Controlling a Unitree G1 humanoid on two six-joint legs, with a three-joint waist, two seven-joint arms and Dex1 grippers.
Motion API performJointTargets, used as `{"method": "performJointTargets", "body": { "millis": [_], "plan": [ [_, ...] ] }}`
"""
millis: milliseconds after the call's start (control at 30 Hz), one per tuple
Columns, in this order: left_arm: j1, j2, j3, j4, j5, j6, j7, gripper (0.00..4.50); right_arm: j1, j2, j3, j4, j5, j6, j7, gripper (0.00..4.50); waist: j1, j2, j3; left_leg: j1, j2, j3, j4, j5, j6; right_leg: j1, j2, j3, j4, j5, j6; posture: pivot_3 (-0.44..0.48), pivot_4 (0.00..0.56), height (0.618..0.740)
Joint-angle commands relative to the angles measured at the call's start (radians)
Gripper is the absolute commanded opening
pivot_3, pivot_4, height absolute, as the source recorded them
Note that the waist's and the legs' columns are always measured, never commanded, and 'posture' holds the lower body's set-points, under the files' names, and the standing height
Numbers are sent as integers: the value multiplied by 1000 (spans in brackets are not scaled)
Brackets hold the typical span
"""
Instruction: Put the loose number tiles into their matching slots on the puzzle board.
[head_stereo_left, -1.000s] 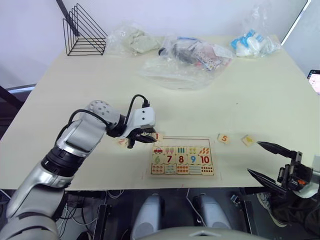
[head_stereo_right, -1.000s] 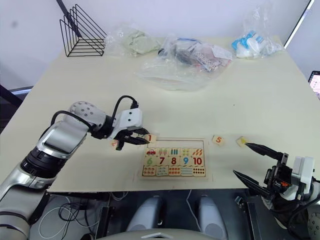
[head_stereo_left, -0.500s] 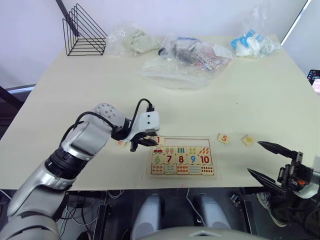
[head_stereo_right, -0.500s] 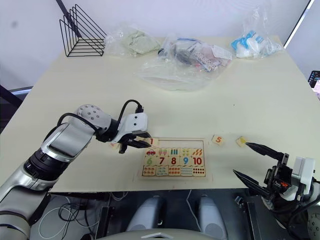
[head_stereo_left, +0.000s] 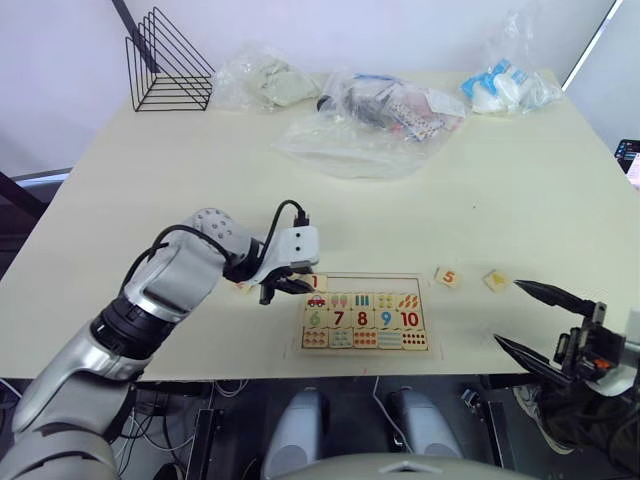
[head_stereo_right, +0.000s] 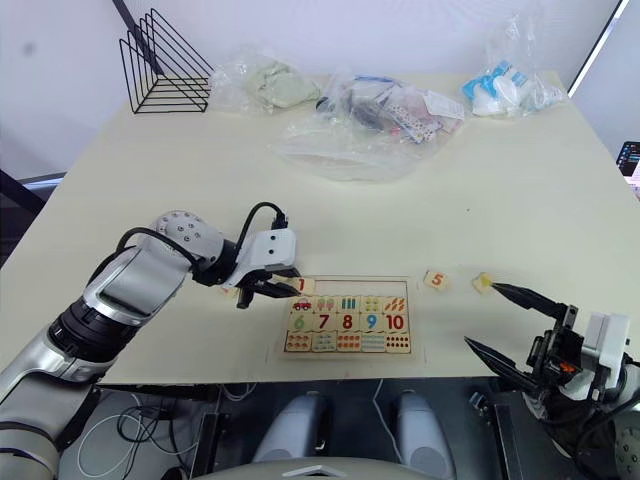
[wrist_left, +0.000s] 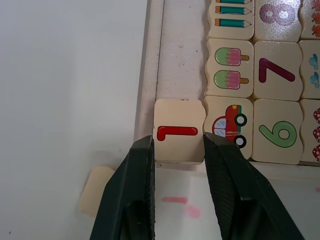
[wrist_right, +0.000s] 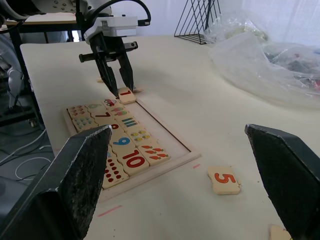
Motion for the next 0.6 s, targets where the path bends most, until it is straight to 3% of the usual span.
{"method": "performJointTargets", "body": {
  "millis": [33,567,600],
  "plan": [
    [-8,-1,0,-48,-2,-6,-6,945,3,-3,-4,-34,6,-8,-7,4500,0,0,0,0,0,0,0,0,0,0,0,0,0,0,0,0,150,740],
    [-15,-2,0,-30,0,-8,-2,945,-3,-12,-2,-56,4,9,-29,4500,0,0,0,0,0,0,0,0,0,0,0,0,0,0,0,0,150,740],
    [-15,1,2,-32,-2,-7,-5,1445,-4,-13,-2,-58,3,11,-32,4500,0,0,0,0,0,0,0,0,0,0,0,0,0,0,0,0,150,740]
  ]
}}
